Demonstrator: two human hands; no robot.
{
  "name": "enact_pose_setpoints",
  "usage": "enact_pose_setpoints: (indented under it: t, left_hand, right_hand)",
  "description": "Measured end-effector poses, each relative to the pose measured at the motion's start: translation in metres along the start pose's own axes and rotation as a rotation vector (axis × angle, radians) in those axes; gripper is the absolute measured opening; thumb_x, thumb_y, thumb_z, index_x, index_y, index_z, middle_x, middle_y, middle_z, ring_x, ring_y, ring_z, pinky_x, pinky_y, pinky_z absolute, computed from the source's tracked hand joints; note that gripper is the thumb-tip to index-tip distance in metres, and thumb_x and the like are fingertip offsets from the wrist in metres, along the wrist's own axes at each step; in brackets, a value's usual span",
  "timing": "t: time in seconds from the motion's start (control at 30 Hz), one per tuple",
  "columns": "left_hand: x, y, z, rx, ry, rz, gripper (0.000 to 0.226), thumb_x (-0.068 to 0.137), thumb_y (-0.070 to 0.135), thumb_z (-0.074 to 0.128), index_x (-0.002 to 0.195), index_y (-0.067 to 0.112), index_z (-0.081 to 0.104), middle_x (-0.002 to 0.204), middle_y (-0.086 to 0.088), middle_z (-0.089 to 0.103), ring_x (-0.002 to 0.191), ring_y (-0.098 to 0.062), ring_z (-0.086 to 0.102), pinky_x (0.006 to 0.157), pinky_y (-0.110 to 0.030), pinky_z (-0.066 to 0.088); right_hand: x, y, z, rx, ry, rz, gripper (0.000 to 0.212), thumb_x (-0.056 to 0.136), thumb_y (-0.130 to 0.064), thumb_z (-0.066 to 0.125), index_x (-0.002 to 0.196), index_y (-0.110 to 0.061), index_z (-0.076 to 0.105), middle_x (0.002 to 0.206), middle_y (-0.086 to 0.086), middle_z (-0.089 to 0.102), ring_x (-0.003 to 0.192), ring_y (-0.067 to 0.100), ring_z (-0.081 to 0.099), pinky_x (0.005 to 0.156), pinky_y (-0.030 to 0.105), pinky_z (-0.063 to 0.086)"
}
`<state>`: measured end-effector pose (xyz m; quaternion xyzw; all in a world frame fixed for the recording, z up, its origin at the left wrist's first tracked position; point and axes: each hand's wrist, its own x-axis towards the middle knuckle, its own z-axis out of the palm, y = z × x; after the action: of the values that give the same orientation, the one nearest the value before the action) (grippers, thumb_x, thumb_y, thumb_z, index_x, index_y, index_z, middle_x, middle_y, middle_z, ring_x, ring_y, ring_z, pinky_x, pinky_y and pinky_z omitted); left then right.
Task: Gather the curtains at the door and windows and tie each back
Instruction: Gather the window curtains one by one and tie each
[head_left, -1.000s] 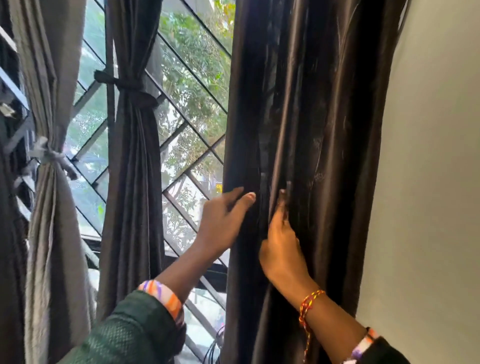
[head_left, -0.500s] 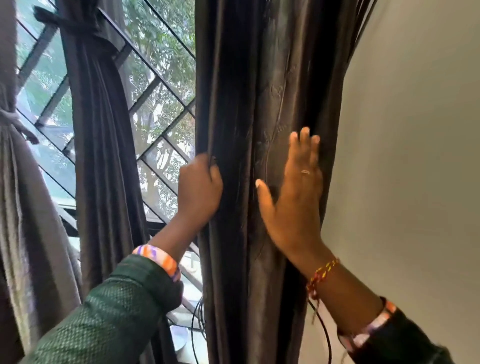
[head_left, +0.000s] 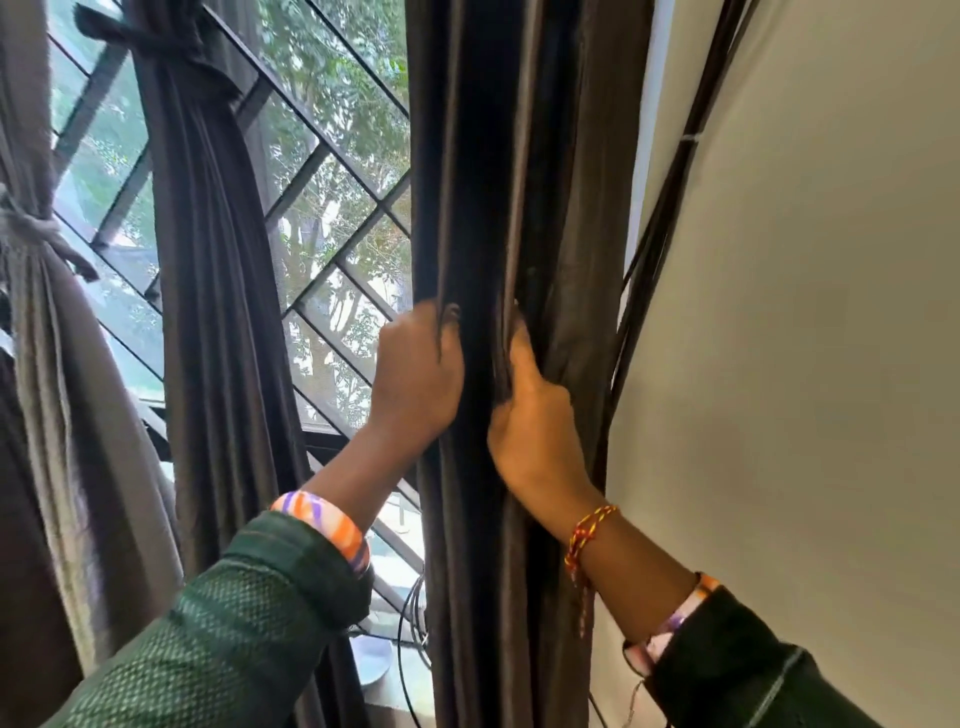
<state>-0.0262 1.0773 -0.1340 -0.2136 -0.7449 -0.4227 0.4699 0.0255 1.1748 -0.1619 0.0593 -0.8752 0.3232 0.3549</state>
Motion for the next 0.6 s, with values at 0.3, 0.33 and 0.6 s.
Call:
enact_pose_setpoints:
  t: [0.3, 0.33, 0.6]
  left_hand:
    - [-0.008, 0.015, 0.012, -0.066, -0.017, 0.032, 0.03, 0.09, 0.028, 0.054, 0.07, 0.006, 0.058, 0.06, -0.001, 0.05, 0.053, -0.016, 0.045, 0.048, -0.02, 0.026]
    - [-0.005, 0.011, 0.012, -0.026, -0.006, 0.017, 0.023, 0.088, 0.017, 0.056, 0.073, 0.0, 0.059, 0.062, -0.005, 0.049, 0.055, -0.02, 0.045, 0.051, -0.02, 0.024]
    - [0.007, -0.029, -0.013, 0.185, 0.065, -0.017, 0.013, 0.081, -0.006, 0.046, 0.079, -0.015, 0.054, 0.074, -0.034, 0.058, 0.068, -0.044, 0.054, 0.057, -0.022, 0.016]
  right_hand:
    - [-0.025, -0.002, 0.017, -0.161, -0.379, -0.004, 0.042, 0.091, -0.007, 0.047, 0.132, -0.004, 0.041, 0.124, 0.019, 0.054, 0.111, 0.038, 0.055, 0.095, 0.04, 0.046]
    - [-0.027, -0.003, 0.014, -0.203, -0.398, -0.032, 0.049, 0.091, -0.009, 0.046, 0.139, -0.006, 0.033, 0.132, 0.019, 0.047, 0.113, 0.039, 0.053, 0.093, 0.041, 0.045]
    - [-0.009, 0.004, -0.02, -0.459, 0.572, -0.408, 0.092, 0.083, -0.02, 0.062, 0.149, -0.021, -0.002, 0.156, 0.015, -0.001, 0.144, 0.026, -0.01, 0.116, 0.048, 0.01]
